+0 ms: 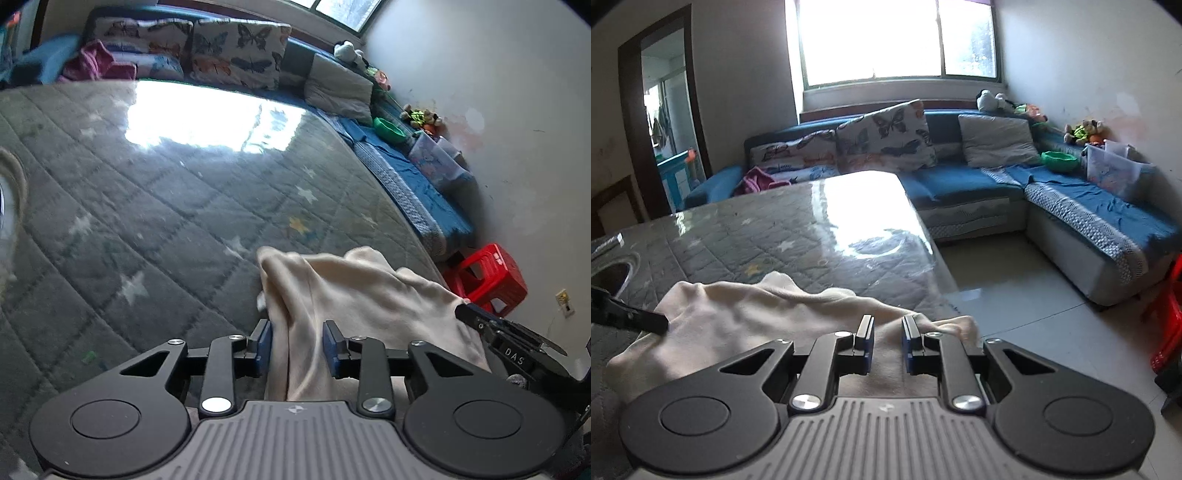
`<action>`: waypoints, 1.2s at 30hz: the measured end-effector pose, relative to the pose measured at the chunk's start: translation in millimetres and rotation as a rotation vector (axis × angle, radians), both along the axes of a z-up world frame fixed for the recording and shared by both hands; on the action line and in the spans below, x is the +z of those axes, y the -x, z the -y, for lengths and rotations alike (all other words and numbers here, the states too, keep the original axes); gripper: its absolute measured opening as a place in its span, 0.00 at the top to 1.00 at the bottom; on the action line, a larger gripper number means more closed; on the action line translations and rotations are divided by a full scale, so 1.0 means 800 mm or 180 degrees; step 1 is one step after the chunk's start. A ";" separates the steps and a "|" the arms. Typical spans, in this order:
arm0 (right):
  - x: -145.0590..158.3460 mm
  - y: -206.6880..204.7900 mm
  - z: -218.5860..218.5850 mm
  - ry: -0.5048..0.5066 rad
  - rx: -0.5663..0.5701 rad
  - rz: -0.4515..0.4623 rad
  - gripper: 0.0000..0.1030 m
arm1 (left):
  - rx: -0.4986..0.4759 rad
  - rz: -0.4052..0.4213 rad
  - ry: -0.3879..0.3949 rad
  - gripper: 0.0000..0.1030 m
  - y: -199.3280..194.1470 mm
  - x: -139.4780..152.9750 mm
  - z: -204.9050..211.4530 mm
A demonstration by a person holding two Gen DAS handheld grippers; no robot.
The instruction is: Fold clothes
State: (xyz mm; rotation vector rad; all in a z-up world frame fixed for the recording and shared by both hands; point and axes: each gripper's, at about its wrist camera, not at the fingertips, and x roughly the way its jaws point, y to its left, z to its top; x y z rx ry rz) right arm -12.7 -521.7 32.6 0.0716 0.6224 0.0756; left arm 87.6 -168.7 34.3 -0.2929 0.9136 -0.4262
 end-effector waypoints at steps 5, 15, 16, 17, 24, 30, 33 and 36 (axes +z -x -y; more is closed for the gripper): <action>-0.008 -0.014 0.005 0.0030 -0.0054 -0.0067 0.83 | 0.0026 0.0100 -0.0028 0.70 -0.011 0.012 -0.001; 0.000 -0.034 -0.018 0.0147 0.0111 -0.0013 0.61 | -0.0342 0.0203 -0.0054 0.70 -0.027 0.022 0.056; -0.002 -0.036 -0.020 0.0161 0.0119 -0.0025 0.61 | -0.0380 0.0205 -0.0058 0.70 -0.029 0.021 0.063; -0.003 -0.038 -0.021 0.0173 0.0123 -0.0038 0.61 | -0.0420 0.0207 -0.0063 0.70 -0.031 0.021 0.070; -0.012 -0.051 -0.029 0.0246 0.0148 -0.0118 0.57 | -0.0623 0.0223 -0.0144 0.72 -0.047 0.010 0.116; -0.003 -0.042 -0.027 0.0249 0.0172 -0.0094 0.56 | -0.0654 0.0197 -0.0221 0.75 -0.059 -0.009 0.130; 0.008 -0.026 -0.029 0.0258 0.0240 -0.0048 0.55 | -0.0660 0.0225 -0.0228 0.75 -0.059 -0.010 0.131; 0.011 -0.005 -0.042 0.0307 0.0405 -0.0017 0.53 | -0.0657 0.0245 -0.0242 0.75 -0.058 -0.010 0.131</action>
